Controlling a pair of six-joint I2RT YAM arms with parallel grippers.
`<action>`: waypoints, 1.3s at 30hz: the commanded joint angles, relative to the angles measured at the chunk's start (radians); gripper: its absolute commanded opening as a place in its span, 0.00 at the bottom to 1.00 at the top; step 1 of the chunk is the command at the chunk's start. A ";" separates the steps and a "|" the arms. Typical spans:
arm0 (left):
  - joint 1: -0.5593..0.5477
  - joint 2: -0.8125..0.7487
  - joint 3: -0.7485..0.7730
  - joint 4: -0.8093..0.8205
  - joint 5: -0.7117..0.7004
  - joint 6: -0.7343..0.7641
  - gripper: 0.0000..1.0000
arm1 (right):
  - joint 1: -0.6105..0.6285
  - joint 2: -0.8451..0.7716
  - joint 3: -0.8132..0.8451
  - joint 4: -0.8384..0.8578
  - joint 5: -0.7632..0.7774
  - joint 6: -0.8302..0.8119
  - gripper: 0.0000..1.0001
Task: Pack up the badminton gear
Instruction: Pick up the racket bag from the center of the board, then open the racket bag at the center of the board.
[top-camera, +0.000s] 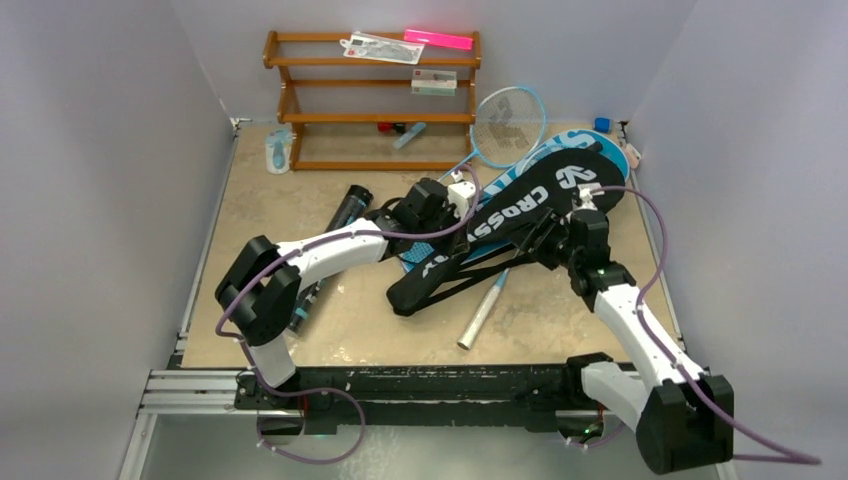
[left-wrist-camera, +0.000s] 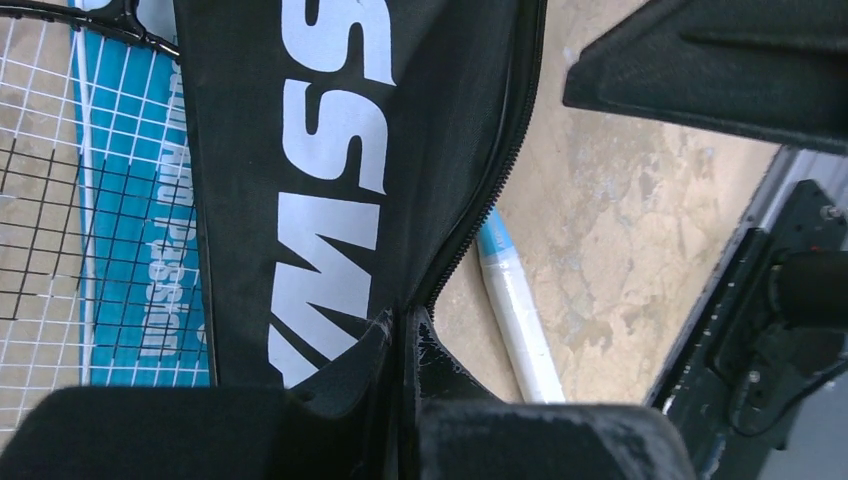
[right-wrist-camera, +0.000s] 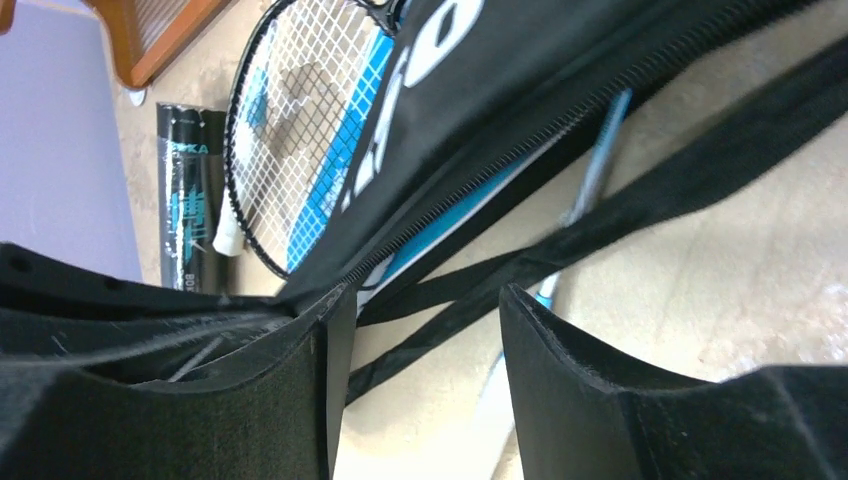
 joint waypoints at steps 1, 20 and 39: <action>0.039 -0.052 0.011 0.083 0.168 -0.094 0.00 | 0.004 -0.104 -0.057 -0.040 0.072 0.014 0.56; 0.058 -0.065 -0.008 0.113 0.301 -0.154 0.00 | 0.002 0.021 -0.053 0.107 0.059 0.207 0.63; 0.060 -0.058 0.021 0.090 0.338 -0.172 0.00 | 0.002 -0.046 -0.033 0.137 -0.009 0.180 0.68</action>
